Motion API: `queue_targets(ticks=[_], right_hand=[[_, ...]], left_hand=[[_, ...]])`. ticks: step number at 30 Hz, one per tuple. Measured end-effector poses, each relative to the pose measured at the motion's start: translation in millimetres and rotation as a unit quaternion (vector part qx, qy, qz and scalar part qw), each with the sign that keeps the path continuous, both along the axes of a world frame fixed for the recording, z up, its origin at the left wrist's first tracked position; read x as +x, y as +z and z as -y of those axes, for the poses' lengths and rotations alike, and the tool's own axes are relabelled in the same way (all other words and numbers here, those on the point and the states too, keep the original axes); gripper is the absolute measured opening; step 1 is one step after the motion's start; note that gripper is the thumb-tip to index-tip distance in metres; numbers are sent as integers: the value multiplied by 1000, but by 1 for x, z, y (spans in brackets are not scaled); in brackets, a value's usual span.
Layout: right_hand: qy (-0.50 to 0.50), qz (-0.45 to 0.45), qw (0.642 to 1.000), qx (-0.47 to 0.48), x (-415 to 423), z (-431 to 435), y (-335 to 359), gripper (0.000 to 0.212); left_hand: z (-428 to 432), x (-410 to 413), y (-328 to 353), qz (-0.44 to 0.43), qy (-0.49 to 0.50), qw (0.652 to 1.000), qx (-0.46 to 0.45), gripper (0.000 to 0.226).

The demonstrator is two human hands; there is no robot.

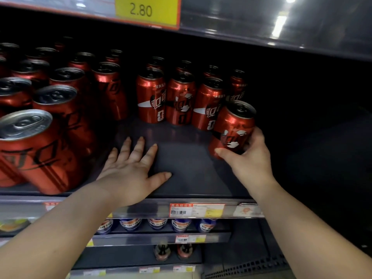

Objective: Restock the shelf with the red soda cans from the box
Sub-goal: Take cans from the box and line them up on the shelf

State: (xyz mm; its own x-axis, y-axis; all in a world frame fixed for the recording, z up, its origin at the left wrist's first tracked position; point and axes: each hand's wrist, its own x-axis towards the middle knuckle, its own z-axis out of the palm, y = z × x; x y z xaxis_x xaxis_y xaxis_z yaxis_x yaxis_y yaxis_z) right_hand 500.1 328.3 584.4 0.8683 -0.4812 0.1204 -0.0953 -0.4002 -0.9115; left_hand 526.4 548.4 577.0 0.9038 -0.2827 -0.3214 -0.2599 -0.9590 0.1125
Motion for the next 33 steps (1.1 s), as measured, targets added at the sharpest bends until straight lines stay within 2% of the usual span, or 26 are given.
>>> queue_targets(ticks=[5, 14, 18, 33], right_hand=[[-43, -10, 999, 21, 17, 19, 8, 82], [-41, -76, 996, -29, 54, 44, 15, 78], [-33, -69, 996, -48, 63, 45, 19, 79], [5, -60, 998, -14, 61, 46, 23, 73]], left_hand=[[-1, -2, -1, 23, 2, 999, -22, 80], [-2, -3, -1, 42, 0, 999, -28, 82], [-2, -2, -2, 41, -2, 999, -26, 82], [-2, -1, -2, 35, -3, 999, -21, 82]])
